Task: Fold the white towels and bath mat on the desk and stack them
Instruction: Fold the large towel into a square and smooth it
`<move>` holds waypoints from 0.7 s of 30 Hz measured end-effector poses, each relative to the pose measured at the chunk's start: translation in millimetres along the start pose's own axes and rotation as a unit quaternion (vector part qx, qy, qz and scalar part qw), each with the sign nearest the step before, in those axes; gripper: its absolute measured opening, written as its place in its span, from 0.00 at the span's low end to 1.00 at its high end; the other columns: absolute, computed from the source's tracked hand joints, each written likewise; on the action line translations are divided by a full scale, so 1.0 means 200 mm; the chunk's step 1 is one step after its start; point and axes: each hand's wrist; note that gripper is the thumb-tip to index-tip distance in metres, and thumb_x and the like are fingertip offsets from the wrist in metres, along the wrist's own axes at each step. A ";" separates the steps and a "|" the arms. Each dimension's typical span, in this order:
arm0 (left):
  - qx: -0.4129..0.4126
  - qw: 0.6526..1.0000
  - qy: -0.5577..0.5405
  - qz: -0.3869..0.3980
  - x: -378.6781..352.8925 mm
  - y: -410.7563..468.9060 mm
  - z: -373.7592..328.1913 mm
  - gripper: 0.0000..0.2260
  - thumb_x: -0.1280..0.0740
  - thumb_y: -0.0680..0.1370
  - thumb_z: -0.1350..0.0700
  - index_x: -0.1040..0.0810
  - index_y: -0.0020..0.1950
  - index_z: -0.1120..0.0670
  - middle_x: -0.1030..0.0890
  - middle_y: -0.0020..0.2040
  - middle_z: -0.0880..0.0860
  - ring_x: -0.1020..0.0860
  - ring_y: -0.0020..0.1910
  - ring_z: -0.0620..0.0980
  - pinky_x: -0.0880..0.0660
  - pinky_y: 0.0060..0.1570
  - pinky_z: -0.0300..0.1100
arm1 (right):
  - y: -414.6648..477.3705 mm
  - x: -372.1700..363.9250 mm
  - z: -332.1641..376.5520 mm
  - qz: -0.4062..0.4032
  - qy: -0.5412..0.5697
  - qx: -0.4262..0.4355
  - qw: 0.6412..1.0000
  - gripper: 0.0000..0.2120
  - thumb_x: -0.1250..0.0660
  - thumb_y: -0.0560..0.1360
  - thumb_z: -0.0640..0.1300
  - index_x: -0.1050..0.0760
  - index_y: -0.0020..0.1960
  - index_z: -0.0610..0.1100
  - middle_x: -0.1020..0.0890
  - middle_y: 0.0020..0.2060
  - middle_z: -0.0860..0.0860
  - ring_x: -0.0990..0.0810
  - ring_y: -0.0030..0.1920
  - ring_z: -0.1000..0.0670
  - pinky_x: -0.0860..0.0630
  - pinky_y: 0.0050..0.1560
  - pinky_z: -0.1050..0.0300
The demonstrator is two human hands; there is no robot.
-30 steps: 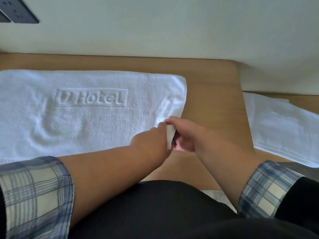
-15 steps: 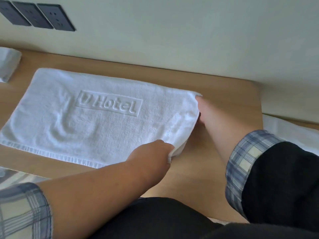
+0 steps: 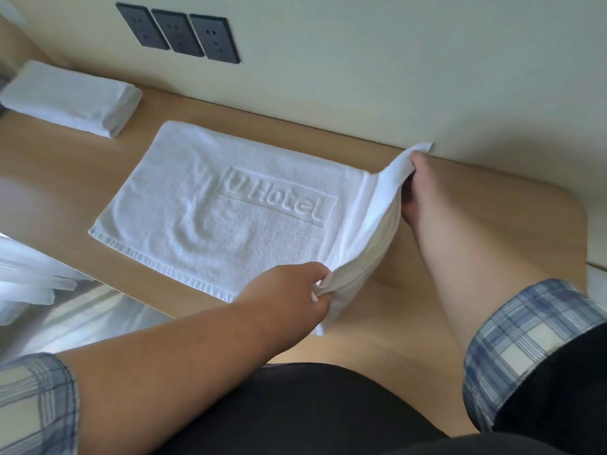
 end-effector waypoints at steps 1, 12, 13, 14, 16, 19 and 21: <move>0.006 1.000 0.000 -0.004 0.03 -0.01 0.03 0.03 0.37 0.78 0.40 0.30 0.48 0.35 0.21 0.40 0.38 0.23 0.37 0.37 0.26 0.34 0.39 | -0.02 -0.07 0.00 -0.008 -0.034 0.026 0.999 0.17 0.36 0.75 0.51 0.21 0.59 0.42 0.16 0.55 0.45 0.15 0.49 0.49 0.19 0.48 0.54; -0.016 0.985 -0.151 0.076 0.40 -0.11 0.52 0.06 0.37 0.70 0.45 0.27 0.45 0.40 0.20 0.42 0.40 0.21 0.40 0.42 0.22 0.42 0.44 | -0.31 -0.88 -0.09 -0.065 -0.237 0.282 0.927 0.09 0.37 0.72 0.53 0.34 0.38 0.50 0.28 0.30 0.59 0.29 0.30 0.58 0.33 0.33 0.61; -0.027 0.982 -0.166 0.084 0.46 -0.12 0.58 0.07 0.37 0.69 0.46 0.26 0.47 0.41 0.20 0.42 0.41 0.21 0.41 0.42 0.21 0.44 0.44 | -0.33 -0.97 -0.10 -0.069 -0.244 0.295 0.921 0.09 0.36 0.73 0.53 0.32 0.40 0.49 0.26 0.33 0.59 0.27 0.32 0.58 0.32 0.34 0.62; -0.036 0.979 -0.181 0.089 0.52 -0.13 0.65 0.09 0.37 0.69 0.47 0.25 0.48 0.42 0.19 0.43 0.42 0.20 0.41 0.42 0.20 0.45 0.44 | -0.35 -1.07 -0.12 -0.076 -0.253 0.308 0.914 0.09 0.36 0.74 0.53 0.31 0.42 0.49 0.25 0.35 0.59 0.26 0.34 0.60 0.32 0.35 0.65; -0.056 0.972 -0.206 0.097 0.65 -0.13 0.80 0.11 0.37 0.69 0.48 0.24 0.50 0.42 0.18 0.45 0.41 0.20 0.43 0.40 0.21 0.47 0.42 | -0.37 -1.28 -0.16 -0.090 -0.261 0.329 0.903 0.09 0.36 0.75 0.53 0.32 0.41 0.50 0.26 0.35 0.59 0.27 0.34 0.62 0.33 0.33 0.70; -0.085 0.964 -0.227 0.110 0.88 -0.11 1.05 0.12 0.37 0.68 0.48 0.24 0.51 0.40 0.18 0.46 0.39 0.21 0.45 0.38 0.22 0.47 0.40 | -0.40 -1.59 -0.24 -0.105 -0.283 0.351 0.886 0.10 0.36 0.74 0.51 0.35 0.39 0.50 0.27 0.35 0.59 0.28 0.34 0.59 0.33 0.35 0.68; -0.106 0.958 -0.240 0.116 1.01 -0.08 1.21 0.13 0.37 0.67 0.47 0.24 0.51 0.39 0.18 0.46 0.38 0.21 0.46 0.37 0.24 0.46 0.37 | -0.40 -1.79 -0.29 -0.105 -0.306 0.364 0.873 0.09 0.37 0.74 0.50 0.36 0.39 0.50 0.29 0.34 0.59 0.30 0.34 0.59 0.33 0.36 0.68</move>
Point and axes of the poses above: each hand's wrist, its own y-axis towards the middle knuckle, its own x-axis out of the back of the hand, z = x × y
